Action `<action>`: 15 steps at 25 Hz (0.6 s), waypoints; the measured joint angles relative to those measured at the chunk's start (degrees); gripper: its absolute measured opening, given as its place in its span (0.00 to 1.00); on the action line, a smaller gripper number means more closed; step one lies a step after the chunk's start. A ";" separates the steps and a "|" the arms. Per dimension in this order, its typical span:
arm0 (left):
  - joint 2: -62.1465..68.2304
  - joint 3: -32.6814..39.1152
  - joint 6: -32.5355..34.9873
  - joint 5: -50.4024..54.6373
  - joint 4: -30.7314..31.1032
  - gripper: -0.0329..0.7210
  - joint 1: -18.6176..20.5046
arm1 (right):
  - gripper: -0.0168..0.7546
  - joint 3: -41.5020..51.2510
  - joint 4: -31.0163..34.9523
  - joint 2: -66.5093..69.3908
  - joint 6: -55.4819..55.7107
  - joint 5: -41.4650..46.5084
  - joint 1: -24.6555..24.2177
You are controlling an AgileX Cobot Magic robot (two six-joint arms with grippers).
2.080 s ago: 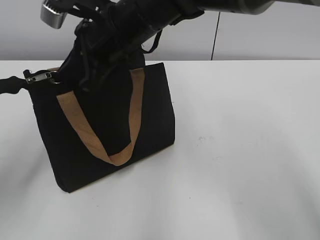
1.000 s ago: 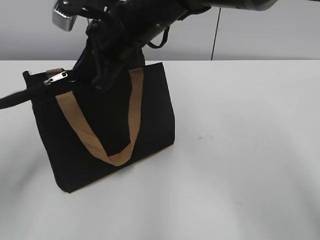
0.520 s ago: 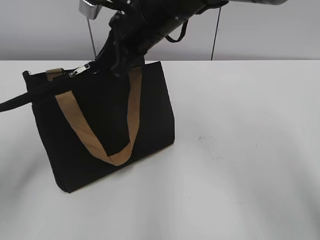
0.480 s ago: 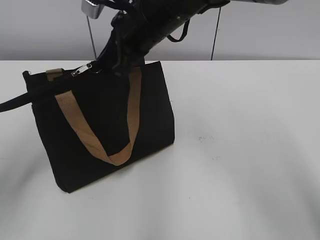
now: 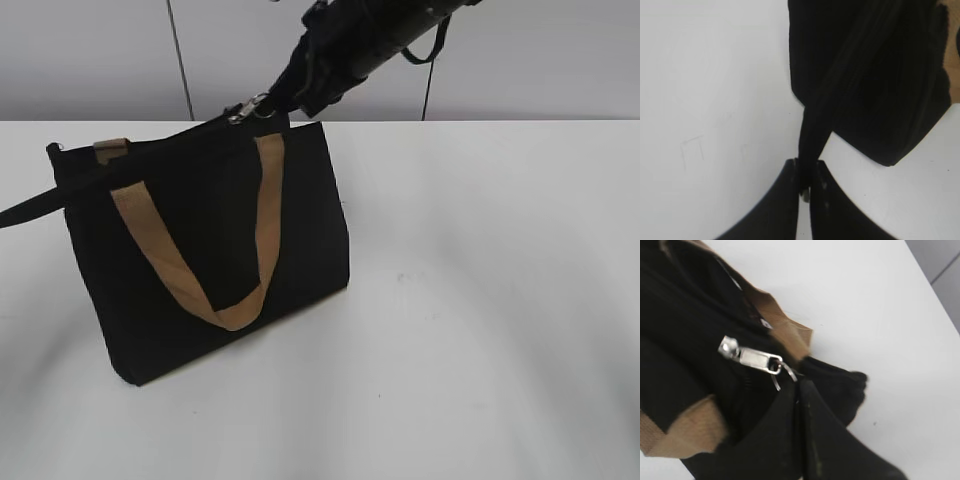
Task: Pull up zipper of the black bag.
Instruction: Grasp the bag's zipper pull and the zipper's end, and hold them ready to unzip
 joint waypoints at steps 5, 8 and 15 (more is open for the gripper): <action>0.00 0.00 0.00 -0.09 0.00 0.08 0.00 | 0.02 0.00 -0.23 -0.38 2.28 0.99 -3.08; 0.00 0.00 0.00 -0.01 0.00 0.08 0.00 | 0.02 0.00 -0.23 -0.38 2.72 1.86 -3.11; 0.00 0.00 0.00 -1.24 -2.23 0.18 0.00 | 0.18 0.00 -0.53 -1.67 7.36 5.52 -2.26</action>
